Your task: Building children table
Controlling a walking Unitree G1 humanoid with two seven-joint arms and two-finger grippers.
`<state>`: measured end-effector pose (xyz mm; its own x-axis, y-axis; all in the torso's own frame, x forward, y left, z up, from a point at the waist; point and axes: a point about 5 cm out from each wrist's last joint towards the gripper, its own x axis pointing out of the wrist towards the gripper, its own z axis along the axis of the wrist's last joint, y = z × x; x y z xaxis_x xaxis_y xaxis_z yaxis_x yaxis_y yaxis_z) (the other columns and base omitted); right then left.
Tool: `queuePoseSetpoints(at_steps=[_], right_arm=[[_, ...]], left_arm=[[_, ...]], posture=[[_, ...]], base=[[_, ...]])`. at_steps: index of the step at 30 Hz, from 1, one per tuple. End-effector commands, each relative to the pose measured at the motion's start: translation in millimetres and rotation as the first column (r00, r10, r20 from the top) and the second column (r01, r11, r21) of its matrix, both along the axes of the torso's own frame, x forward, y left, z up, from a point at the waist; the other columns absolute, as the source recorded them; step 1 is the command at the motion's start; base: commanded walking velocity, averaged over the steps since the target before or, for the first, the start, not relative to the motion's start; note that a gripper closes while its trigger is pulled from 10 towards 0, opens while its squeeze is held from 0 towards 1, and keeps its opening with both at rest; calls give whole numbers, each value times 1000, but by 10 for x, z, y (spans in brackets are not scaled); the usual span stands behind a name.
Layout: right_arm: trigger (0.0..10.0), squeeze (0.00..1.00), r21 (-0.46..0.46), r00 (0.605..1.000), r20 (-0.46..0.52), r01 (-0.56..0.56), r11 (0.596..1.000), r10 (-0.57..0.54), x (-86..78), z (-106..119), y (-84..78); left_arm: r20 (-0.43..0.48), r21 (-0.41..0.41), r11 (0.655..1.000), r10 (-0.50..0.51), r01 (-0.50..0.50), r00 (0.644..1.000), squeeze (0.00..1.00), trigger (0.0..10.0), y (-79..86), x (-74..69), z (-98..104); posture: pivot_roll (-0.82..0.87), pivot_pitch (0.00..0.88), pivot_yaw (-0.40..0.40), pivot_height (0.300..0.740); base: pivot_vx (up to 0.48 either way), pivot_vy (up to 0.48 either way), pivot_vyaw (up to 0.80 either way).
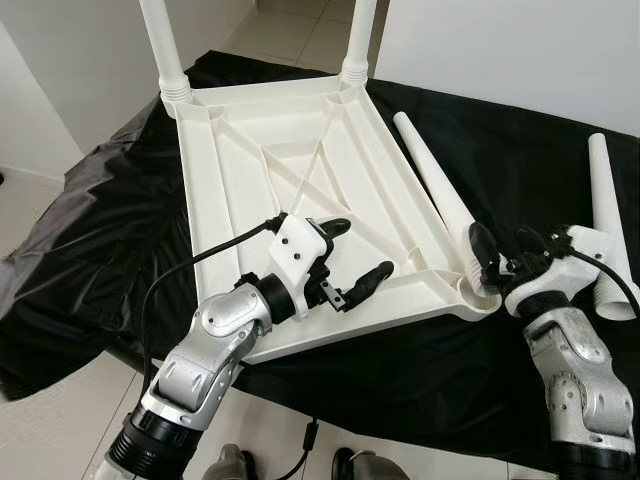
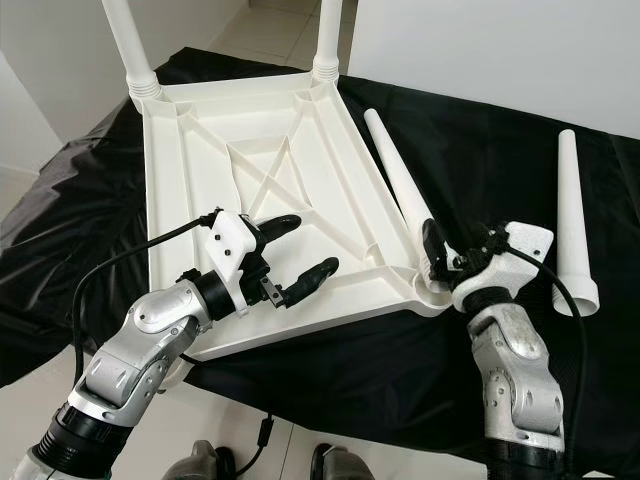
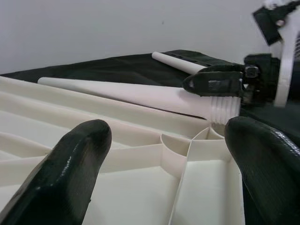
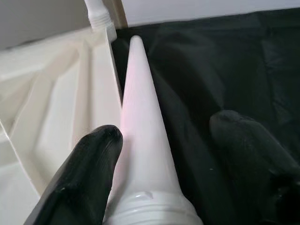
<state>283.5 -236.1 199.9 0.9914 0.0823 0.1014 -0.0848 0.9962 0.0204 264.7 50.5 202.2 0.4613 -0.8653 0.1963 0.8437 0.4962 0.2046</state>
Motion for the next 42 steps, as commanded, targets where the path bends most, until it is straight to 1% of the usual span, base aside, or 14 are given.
queuePoseSetpoints(at_steps=[1,5,10,19,20,21,22,23,24,25,32,36,38,42], right_arm=[[10000,0,4,998,-61,-20,1000,21,8,-70,15],[10000,0,-13,997,-66,-46,999,45,-1,-75,46],[10000,0,38,990,-100,-92,995,95,-122,-230,191],[10000,0,35,986,-151,-60,998,64,-214,-364,201],[10000,1000,47,986,-157,-56,997,63,-234,-374,190],[10000,1000,47,986,-157,-56,997,63,-234,-374,190],[10000,796,47,986,-153,-59,997,65,-239,-373,191],[10000,255,37,988,-144,-52,998,57,-243,-367,187],[10000,255,37,988,-144,-52,998,57,-243,-367,187],[10000,0,44,989,-137,-47,998,53,-241,-360,186],[10000,0,38,997,-67,-22,999,25,-241,-290,192],[10000,0,62,998,-63,-19,998,23,-231,-299,201],[0,0,80,997,-76,-12,997,18,-233,-333,203],[0,0,123,997,-82,8,992,2,-242,-371,191]], left_arm=[[-7,24,999,-28,28,1000,0,10000,-15,-8,-41],[-5,22,999,-26,26,1000,0,10000,-13,-6,-37],[-4,17,1000,-16,17,1000,0,10000,-10,-13,-32],[-10,12,1000,-18,18,1000,0,10000,-12,-16,-33],[-9,14,1000,-21,21,1000,0,10000,-17,-12,-34],[-9,14,1000,-21,21,1000,0,10000,-17,-12,-34],[-9,14,1000,-24,24,1000,0,10000,-20,-10,-32],[-9,14,1000,-27,27,1000,0,10000,-24,-10,-31],[-9,14,1000,-27,27,1000,0,10000,-24,-10,-31],[-9,14,999,-28,29,1000,0,10000,-24,-10,-31],[-6,22,999,-33,34,999,0,10000,-20,-16,-35],[-11,29,999,-36,37,999,0,10000,-22,-19,-48],[-15,38,998,-44,45,999,0,10000,-27,-29,-66],[-19,56,996,-63,64,998,0,10000,-34,-49,-95]], posture=[[4,165,-16,740],[4,165,-16,740],[9,166,-26,740],[2,165,-21,740],[-2,163,-16,740],[-2,163,-16,740],[-2,163,-16,740],[-2,163,-16,740],[-2,163,-16,740],[-3,162,-13,740],[3,157,-13,740],[6,155,-15,740],[9,156,-17,740],[13,157,-20,740]], base=[[0,0,0],[0,0,0],[0,0,0],[0,0,0],[0,0,0],[0,0,0],[0,0,0],[0,0,0],[0,0,0],[0,0,0],[0,0,0],[0,0,0],[0,0,0],[0,0,0]])
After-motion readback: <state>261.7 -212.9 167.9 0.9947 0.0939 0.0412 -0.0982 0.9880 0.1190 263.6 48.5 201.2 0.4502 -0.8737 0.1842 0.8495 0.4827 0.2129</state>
